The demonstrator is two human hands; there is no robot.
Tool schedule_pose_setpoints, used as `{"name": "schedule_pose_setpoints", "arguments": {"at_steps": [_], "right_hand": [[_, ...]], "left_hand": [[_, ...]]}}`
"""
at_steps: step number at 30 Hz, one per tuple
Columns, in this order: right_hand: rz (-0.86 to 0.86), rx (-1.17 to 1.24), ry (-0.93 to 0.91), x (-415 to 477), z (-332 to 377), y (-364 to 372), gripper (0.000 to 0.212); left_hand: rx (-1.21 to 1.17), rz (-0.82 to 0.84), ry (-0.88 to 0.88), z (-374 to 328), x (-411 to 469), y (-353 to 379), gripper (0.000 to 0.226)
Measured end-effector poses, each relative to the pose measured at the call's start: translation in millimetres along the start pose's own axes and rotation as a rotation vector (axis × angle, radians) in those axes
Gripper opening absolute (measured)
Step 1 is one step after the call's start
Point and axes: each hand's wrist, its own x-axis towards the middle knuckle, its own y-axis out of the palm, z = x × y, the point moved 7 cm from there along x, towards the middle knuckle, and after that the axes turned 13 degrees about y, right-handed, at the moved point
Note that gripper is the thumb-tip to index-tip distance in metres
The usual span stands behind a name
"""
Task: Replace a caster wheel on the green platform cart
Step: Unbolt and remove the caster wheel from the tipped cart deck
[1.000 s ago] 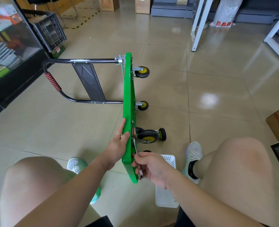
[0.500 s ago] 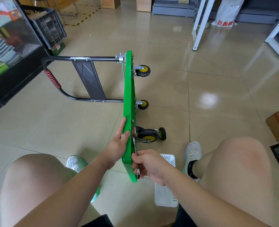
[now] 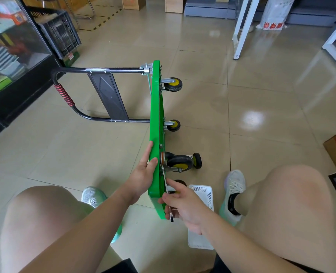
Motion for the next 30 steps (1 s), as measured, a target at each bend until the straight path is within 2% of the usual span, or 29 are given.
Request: {"name": "schedule_pose_setpoints", "arguments": {"at_steps": [11,30], "right_hand": [[0.097,0.134,-0.043,-13.4,12.4,11.0,0.023],[0.119,0.155,-0.068,-8.2,19.9,10.4,0.023]], "left_hand": [[-0.005,-0.012,-0.007,0.7,0.1,-0.1,0.049],[-0.023,-0.03,-0.025,-2.9,-1.5,1.1,0.052]]}}
